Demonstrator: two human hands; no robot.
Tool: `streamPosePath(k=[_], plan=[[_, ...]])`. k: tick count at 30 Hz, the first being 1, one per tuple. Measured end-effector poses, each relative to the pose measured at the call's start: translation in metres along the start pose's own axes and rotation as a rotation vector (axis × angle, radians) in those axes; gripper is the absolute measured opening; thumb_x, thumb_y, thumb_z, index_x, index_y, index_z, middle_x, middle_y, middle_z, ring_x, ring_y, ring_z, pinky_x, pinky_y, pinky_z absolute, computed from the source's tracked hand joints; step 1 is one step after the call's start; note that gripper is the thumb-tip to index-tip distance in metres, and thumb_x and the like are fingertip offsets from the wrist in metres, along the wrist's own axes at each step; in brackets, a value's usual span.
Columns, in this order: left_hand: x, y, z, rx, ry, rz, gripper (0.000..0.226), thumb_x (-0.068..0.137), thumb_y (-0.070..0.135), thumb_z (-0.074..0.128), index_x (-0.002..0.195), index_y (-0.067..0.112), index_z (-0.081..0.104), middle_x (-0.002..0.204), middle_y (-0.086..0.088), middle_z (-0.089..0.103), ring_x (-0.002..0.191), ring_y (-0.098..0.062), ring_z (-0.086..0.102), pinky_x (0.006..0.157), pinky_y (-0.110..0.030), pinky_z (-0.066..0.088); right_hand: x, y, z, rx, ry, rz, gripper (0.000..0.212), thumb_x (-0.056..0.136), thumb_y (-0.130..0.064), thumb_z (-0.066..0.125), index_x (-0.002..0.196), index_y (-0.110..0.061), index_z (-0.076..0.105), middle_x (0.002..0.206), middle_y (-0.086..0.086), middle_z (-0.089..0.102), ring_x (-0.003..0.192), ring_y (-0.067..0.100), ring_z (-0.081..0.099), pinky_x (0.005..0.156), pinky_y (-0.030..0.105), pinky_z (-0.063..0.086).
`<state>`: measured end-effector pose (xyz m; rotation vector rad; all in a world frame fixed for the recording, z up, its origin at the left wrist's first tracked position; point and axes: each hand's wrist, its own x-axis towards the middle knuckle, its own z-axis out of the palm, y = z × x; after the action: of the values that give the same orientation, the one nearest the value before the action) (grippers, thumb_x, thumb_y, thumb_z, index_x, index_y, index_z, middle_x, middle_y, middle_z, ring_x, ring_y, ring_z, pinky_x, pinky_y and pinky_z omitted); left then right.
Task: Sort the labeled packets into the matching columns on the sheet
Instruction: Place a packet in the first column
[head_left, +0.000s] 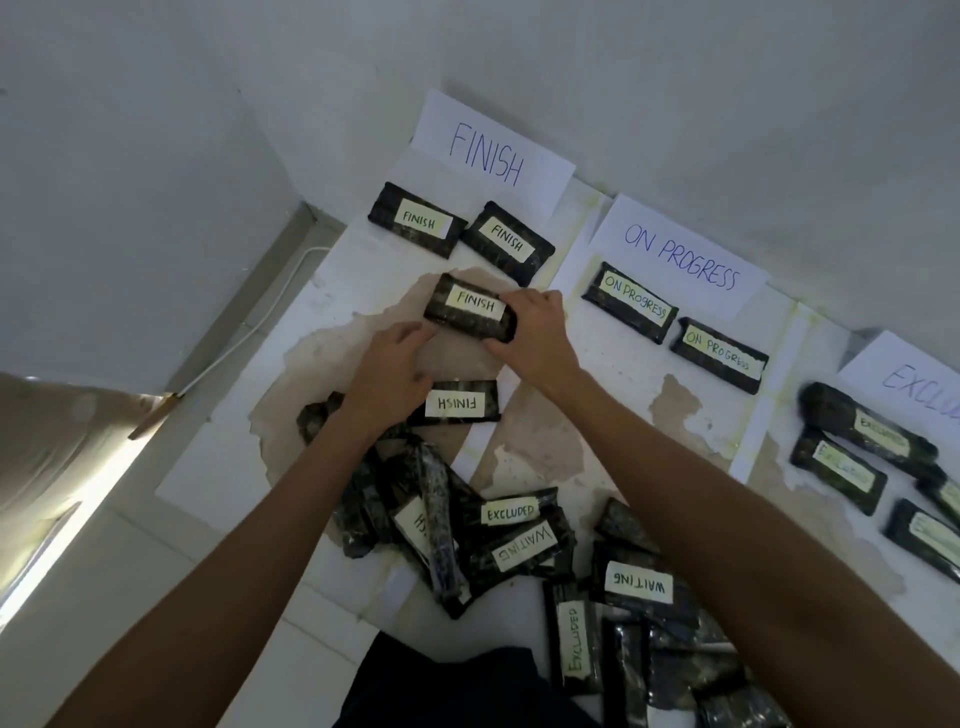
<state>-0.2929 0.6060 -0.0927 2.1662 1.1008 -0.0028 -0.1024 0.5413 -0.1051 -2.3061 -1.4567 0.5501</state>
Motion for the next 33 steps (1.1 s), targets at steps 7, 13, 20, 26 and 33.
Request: streamPosePath(k=[7,13,20,26,33], plan=[[-0.018,0.005,0.010,0.224,-0.172,0.211,0.066,0.071,0.031,0.074,0.131,0.019,0.051,0.135,-0.006,0.047,0.125,-0.028,0.038,0.104,-0.043,0.030,0.009,-0.002,-0.005,-0.087,-0.058,0.035,0.063,0.077,-0.033,0.072,0.131,-0.010,0.049,0.128,0.013,0.049,0.115,0.033,0.041,0.093,0.041,0.038],[-0.020,0.007,0.018,0.315,-0.092,0.188,0.066,0.073,0.025,0.071,0.133,0.017,0.046,0.123,-0.010,0.050,0.116,-0.031,0.045,0.097,-0.045,0.038,-0.025,-0.007,-0.009,0.020,0.034,0.045,0.051,0.079,-0.019,0.064,0.127,-0.006,0.054,0.123,0.016,0.050,0.110,0.035,0.045,0.091,0.042,0.041],[-0.015,0.026,0.000,-0.185,0.220,-0.165,0.078,0.078,0.026,0.068,0.142,0.018,0.026,0.126,-0.013,0.041,0.111,-0.030,0.049,0.088,-0.047,0.050,-0.057,-0.020,-0.013,0.334,-0.071,0.138,0.045,0.085,-0.017,0.061,0.128,-0.009,0.051,0.120,0.011,0.052,0.108,0.022,0.052,0.093,0.031,0.044],[0.026,0.012,-0.033,-0.225,0.308,-0.310,0.073,0.086,0.037,0.059,0.145,0.023,0.018,0.125,-0.017,0.039,0.108,-0.031,0.049,0.087,-0.043,0.046,-0.028,-0.031,-0.018,0.216,-0.139,0.026,0.045,0.083,-0.014,0.059,0.127,-0.008,0.054,0.122,0.012,0.052,0.113,0.027,0.050,0.096,0.034,0.043],[0.074,-0.006,-0.045,0.223,0.170,-0.323,0.053,0.091,0.038,0.050,0.134,0.010,0.036,0.131,-0.022,0.035,0.105,-0.041,0.053,0.080,-0.045,0.047,0.005,-0.027,-0.019,-0.068,-0.050,-0.068,0.051,0.080,-0.024,0.063,0.129,-0.015,0.054,0.132,0.012,0.047,0.120,0.032,0.041,0.099,0.045,0.037]])
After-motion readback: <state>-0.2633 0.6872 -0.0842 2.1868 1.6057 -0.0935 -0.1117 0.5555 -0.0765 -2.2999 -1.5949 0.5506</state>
